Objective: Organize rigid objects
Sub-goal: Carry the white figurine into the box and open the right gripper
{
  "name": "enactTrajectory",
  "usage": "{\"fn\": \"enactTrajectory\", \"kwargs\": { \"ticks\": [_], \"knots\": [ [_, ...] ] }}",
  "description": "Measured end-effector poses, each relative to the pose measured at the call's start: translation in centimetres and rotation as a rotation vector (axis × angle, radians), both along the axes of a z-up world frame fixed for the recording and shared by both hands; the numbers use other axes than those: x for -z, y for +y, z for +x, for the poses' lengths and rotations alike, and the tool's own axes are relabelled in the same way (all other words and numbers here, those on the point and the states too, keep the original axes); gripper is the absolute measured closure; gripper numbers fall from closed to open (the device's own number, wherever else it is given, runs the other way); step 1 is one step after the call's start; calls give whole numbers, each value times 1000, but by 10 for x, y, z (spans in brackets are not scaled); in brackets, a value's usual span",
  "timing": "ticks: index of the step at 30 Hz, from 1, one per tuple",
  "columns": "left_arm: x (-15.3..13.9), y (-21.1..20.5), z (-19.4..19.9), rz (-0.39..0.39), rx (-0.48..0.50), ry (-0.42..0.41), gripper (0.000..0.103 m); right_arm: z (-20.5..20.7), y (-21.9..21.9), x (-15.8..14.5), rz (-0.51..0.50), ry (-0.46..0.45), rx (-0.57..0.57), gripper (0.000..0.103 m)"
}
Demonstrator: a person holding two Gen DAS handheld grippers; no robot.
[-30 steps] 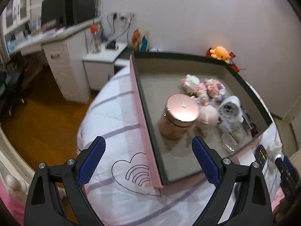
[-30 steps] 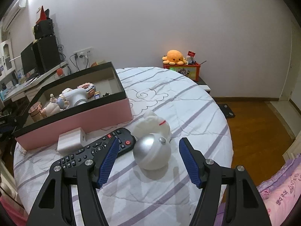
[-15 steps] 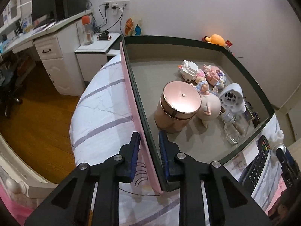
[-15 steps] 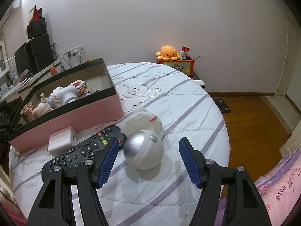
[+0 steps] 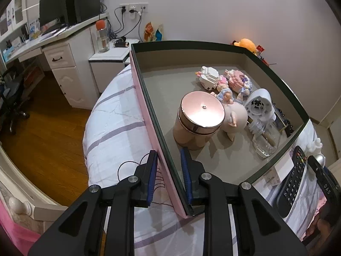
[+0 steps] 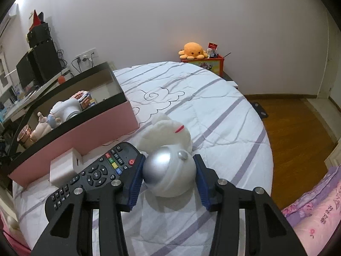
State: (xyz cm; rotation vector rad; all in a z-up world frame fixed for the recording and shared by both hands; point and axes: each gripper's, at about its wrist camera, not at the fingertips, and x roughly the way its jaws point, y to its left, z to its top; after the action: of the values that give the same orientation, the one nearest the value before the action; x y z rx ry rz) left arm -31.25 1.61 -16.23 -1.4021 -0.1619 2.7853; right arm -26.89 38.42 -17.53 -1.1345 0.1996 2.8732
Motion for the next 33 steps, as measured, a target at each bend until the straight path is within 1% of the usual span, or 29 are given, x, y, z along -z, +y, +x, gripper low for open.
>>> {"fn": "enactTrajectory", "kwargs": {
  "ticks": [4,7,10,16,22,27,31,33],
  "knots": [
    [1,0,1,5,-5,7,80,4,-4,-10,33,31,15,57],
    [1,0,1,9,-6,11,80,8,-8,-27,69,76,25,57],
    [2,0,2,13,-7,15,80,6,-14,-45,81,117,18,57],
    [3,-2,2,26,-9,22,79,-8,-42,-71,97,177,-45,57],
    [4,-2,2,29,-11,25,79,-27,-89,-89,106,228,-151,57],
    [4,-1,2,32,-12,26,79,-45,-127,-90,102,215,-242,57],
    [4,-2,3,29,-11,26,79,-62,-146,-74,101,153,-287,57],
    [4,-2,2,31,-12,28,79,-67,-150,-68,103,140,-291,57]
  ]
}}
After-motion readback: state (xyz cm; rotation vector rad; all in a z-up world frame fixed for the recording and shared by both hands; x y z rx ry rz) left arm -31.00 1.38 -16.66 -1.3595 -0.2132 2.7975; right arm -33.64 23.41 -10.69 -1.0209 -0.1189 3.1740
